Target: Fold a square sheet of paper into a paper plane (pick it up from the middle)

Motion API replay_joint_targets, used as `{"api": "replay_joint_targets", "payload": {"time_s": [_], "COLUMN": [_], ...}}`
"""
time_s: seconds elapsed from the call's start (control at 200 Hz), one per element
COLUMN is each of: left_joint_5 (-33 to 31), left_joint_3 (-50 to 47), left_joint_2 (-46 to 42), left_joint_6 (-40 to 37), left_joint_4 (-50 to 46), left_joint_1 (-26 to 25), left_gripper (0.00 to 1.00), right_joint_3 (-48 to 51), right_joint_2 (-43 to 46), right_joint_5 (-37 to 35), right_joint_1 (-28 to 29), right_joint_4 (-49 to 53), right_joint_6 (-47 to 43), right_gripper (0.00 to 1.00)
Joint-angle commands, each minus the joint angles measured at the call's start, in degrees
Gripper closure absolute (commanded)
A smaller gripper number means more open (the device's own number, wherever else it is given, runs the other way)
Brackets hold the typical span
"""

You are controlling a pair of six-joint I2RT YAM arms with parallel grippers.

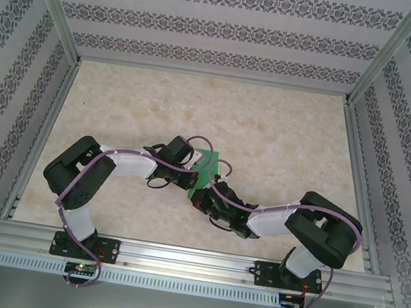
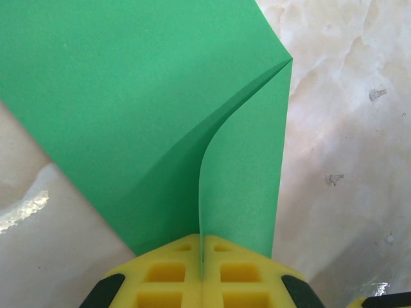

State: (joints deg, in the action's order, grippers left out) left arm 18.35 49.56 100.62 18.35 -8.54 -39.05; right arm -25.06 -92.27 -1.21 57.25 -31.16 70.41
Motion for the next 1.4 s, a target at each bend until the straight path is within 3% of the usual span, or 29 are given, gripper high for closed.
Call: {"api": "replay_joint_targets", "payload": {"time_s": [0.0, 0.385, 0.684, 1.034, 1.244, 1.399], "left_joint_5": [-0.37, -0.47, -0.52, 0.23, 0.38, 0.23], "left_joint_3": [-2.54, -2.88, -2.63, -2.05, -2.36, -2.43], "left_joint_2": [4.35, 4.49, 4.3, 4.61, 4.56, 4.3], "left_joint_6": [0.78, 0.64, 0.68, 0.32, 0.55, 0.55], "left_joint_4": [-7.12, -6.86, -7.21, -7.47, -7.3, -7.46], "left_joint_1": [-0.91, -0.86, -0.86, -0.86, -0.81, -0.81], "left_gripper": [1.0, 1.0, 1.0, 1.0, 1.0, 1.0], "right_joint_3": [-1.43, -2.03, -5.77, -6.57, -7.24, -8.91], "right_joint_2": [-1.85, -6.74, 2.33, -4.28, -5.1, -5.83], "right_joint_5": [0.36, 3.02, -0.38, 3.05, 2.36, 3.36], "right_joint_1": [-0.72, -1.93, -0.83, -1.0, -1.18, -1.27], "right_joint_4": [-3.47, -5.68, 10.57, 0.2, 4.18, 14.19], "right_joint_6": [-0.32, 0.06, -4.12, -3.21, -3.61, -3.41], "right_gripper": [1.0, 1.0, 1.0, 1.0, 1.0, 1.0]}}
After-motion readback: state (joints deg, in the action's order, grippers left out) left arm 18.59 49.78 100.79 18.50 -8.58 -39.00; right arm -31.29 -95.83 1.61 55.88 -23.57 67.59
